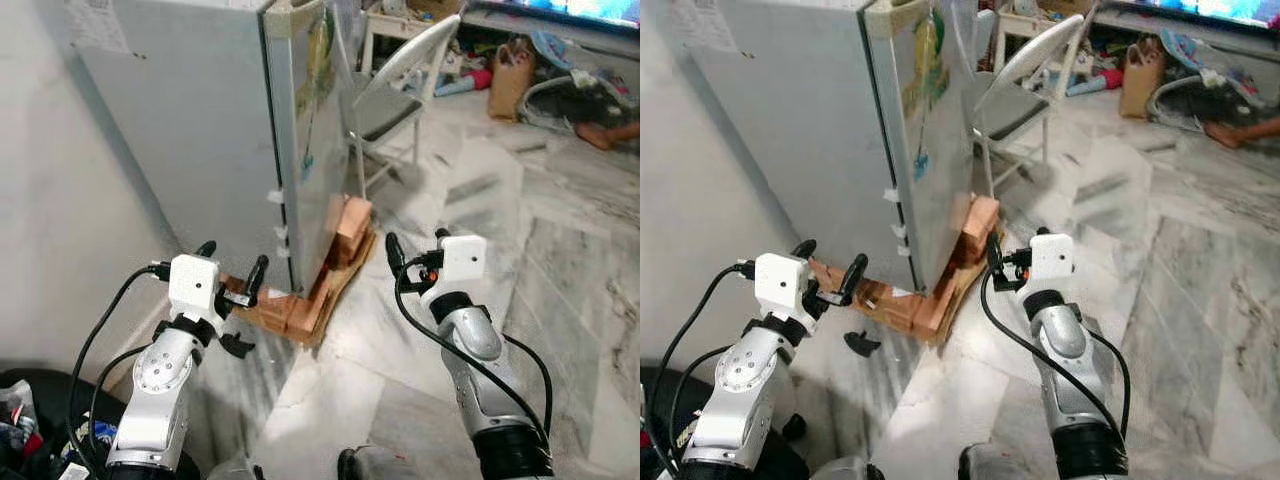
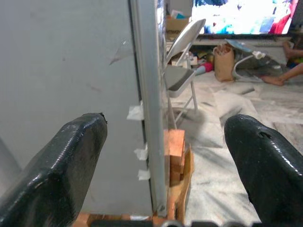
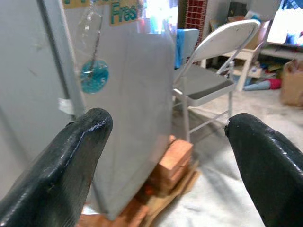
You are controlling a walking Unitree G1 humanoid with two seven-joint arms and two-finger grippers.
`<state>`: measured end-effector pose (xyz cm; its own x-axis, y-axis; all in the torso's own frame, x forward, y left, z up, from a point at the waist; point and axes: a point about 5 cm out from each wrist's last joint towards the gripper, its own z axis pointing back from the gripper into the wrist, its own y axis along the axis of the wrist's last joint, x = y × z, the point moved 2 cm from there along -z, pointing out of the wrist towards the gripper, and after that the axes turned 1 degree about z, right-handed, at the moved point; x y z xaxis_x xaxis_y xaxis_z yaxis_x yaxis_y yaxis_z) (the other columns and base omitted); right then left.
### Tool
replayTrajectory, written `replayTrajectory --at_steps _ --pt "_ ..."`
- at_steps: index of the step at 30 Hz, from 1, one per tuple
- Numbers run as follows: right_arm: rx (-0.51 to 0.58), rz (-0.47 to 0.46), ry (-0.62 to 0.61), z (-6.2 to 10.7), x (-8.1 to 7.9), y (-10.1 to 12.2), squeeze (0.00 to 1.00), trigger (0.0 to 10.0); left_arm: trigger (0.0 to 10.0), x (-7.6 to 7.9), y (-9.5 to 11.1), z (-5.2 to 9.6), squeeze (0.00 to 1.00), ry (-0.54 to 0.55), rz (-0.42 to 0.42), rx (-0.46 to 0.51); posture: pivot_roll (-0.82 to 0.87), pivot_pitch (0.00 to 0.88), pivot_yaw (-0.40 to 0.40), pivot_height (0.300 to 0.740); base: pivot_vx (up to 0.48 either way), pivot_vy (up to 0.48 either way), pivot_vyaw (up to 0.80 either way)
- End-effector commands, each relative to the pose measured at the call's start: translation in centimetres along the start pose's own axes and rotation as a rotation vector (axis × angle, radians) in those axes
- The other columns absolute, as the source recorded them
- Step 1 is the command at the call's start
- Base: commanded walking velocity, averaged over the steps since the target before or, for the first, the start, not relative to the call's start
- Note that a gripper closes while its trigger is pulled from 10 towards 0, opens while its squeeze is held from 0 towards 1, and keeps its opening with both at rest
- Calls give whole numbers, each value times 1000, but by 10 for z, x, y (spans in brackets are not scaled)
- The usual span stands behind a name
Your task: Restocking fridge
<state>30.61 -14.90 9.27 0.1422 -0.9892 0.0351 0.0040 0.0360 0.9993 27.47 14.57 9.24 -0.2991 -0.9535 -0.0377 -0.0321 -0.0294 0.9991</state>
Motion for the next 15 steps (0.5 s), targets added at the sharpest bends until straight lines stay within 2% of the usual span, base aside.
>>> replayTrajectory --at_steps 1,5,6,7,10,13,15 --pt "6 44 -17 0 0 1 0 10000 10000 1 3 -1 0 -19 -9 9 -40 54 11 740 458 0 0" --pt "1 -10 9 0 -4 -1 0 10000 10000 1 3 -1 0 -21 -9 8 -43 55 11 740 445 0 0" --pt "-4 46 -20 0 -1 -1 0 10000 10000 2 3 -1 0 -25 -10 9 -43 55 11 740 435 0 0" --pt "0 63 -21 1 -1 -1 0 10000 10000 3 3 -1 0 -26 -10 8 -43 55 11 740 428 0 0" --pt "14 1 14 2 -3 1 0 10000 10000 4 3 -1 0 -32 -5 8 -43 55 8 740 411 -86 0" --pt "-7 -14 2 1 -3 -1 0 10000 10000 5 2 -1 0 -38 0 -1 -42 55 7 740 375 -182 0" --pt "1 -20 5 1 -4 0 0 10000 10000 5 1 0 0 -38 11 -4 -41 55 6 740 0 0 -291"
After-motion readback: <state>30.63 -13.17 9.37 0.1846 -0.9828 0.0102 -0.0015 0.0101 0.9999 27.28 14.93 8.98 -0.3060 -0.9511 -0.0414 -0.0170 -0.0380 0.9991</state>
